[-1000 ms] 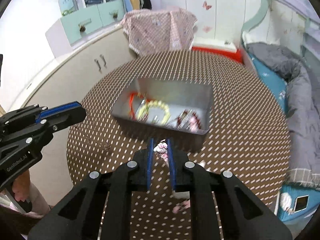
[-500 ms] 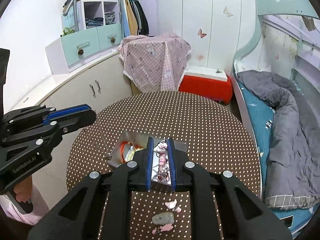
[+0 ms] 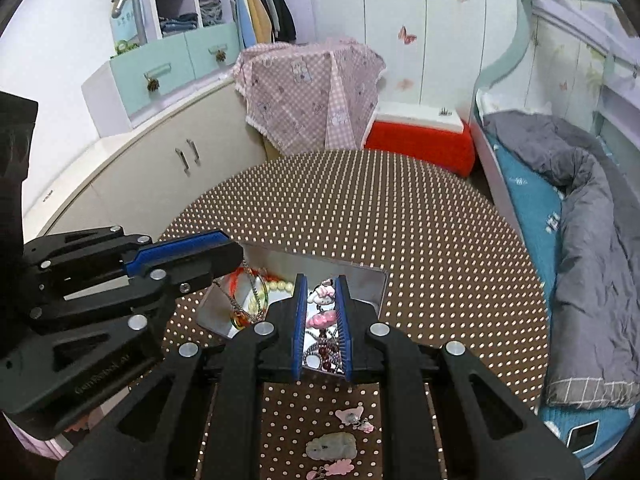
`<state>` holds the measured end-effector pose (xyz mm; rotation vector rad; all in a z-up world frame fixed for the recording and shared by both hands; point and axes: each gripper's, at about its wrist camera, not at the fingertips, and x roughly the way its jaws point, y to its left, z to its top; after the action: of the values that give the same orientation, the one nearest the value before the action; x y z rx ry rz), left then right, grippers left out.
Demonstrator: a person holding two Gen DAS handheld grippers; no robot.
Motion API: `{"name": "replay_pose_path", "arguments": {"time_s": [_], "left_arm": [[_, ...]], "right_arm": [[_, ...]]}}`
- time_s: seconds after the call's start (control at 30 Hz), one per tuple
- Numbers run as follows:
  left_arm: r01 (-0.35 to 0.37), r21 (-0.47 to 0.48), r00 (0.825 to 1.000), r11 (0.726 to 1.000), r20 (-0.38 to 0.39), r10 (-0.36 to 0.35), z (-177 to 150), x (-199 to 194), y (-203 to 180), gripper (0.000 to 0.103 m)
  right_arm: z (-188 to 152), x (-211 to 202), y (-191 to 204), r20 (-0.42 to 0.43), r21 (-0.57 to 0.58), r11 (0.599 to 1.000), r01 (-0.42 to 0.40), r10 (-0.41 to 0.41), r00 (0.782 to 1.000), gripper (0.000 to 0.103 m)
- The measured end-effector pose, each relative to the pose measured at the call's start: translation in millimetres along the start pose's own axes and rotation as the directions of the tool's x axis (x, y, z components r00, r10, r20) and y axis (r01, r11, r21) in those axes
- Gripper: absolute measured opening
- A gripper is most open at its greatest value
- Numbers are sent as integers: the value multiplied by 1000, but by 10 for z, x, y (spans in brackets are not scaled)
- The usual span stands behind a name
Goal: Organize jewelry
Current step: 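Release both items into the tin and open both tools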
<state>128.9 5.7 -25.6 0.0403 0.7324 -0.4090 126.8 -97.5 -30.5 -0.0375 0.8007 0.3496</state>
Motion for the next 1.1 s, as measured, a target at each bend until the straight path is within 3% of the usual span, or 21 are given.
{"name": "replay_pose_path", "arguments": {"time_s": [0.23,0.47,0.57,0.6,0.7,0.77,1.1], "left_arm": [[-6,-12,998,1000,-63,5,-58,256,50,10],[-5,-25,998,1000,-66,3,-54,278,122,10],[-15,-35,997,999,-70,12,-53,270,158,10],[-18,-41,997,999,-72,15,-55,270,175,13],[-55,-66,997,996,-61,51,-67,246,259,57],[-72,-76,997,995,-35,69,-84,206,304,60],[-70,-65,997,995,-43,68,-132,172,302,60]], "right_arm": [[-67,231,-79,-65,50,998,-24,27,998,12],[-59,191,-86,-63,56,996,-66,69,996,13],[-45,141,-102,-51,59,996,-70,73,996,24],[-43,118,-113,-44,61,996,-65,67,997,27],[-47,77,-170,-29,76,996,-48,51,998,39],[-47,63,-210,-23,89,995,-40,42,999,46],[-80,56,-248,-25,86,996,-21,24,999,47]]}}
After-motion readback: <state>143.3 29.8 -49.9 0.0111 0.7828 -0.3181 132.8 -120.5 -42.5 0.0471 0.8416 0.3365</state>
